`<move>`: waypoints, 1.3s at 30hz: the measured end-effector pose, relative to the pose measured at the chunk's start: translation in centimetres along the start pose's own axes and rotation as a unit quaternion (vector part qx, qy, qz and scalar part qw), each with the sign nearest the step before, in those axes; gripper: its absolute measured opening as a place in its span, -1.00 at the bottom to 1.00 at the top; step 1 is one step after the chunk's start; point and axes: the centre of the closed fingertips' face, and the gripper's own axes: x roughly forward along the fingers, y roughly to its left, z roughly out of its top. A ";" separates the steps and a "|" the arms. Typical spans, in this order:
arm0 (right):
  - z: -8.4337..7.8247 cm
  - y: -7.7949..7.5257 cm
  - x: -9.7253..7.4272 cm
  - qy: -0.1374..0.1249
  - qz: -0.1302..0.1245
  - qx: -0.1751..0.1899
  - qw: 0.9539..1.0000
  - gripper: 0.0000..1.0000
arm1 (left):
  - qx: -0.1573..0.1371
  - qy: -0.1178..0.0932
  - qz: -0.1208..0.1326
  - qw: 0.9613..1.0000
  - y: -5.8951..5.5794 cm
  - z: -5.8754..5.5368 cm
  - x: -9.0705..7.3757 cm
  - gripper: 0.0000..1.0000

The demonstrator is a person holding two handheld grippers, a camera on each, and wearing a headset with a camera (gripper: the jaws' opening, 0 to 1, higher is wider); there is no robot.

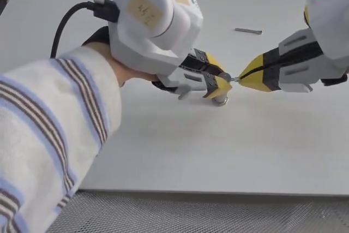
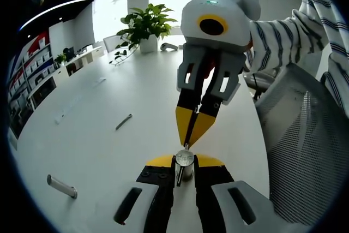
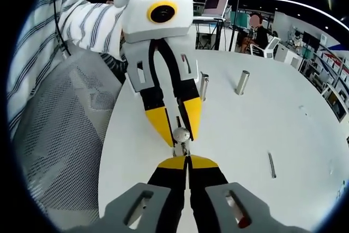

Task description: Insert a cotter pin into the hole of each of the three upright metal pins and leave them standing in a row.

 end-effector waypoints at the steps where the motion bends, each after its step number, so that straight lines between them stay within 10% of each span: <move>1: 0.1 0.0 0.1 -0.001 -0.001 -0.001 1.000 -1.00 | 0.001 0.000 0.000 1.000 0.0 0.0 0.0 -0.81; 14: -0.2 0.0 0.2 0.004 -0.012 0.032 0.999 -0.95 | 0.004 -0.009 -0.009 1.000 -0.3 0.2 -0.3 -0.71; 19: 0.3 0.6 0.0 0.006 -0.009 0.045 0.999 -0.55 | 0.000 -0.033 0.001 0.999 -0.5 0.2 -1.1 -0.44; 26: 0.8 1.0 0.3 -0.003 -0.005 0.043 0.999 -0.53 | -0.017 -0.061 0.013 0.998 -1.7 0.1 -2.8 0.29; 39: 1.9 0.8 1.0 -0.014 -0.008 0.055 0.998 -0.51 | -0.073 -0.070 0.051 0.994 -3.1 -2.4 -6.6 0.97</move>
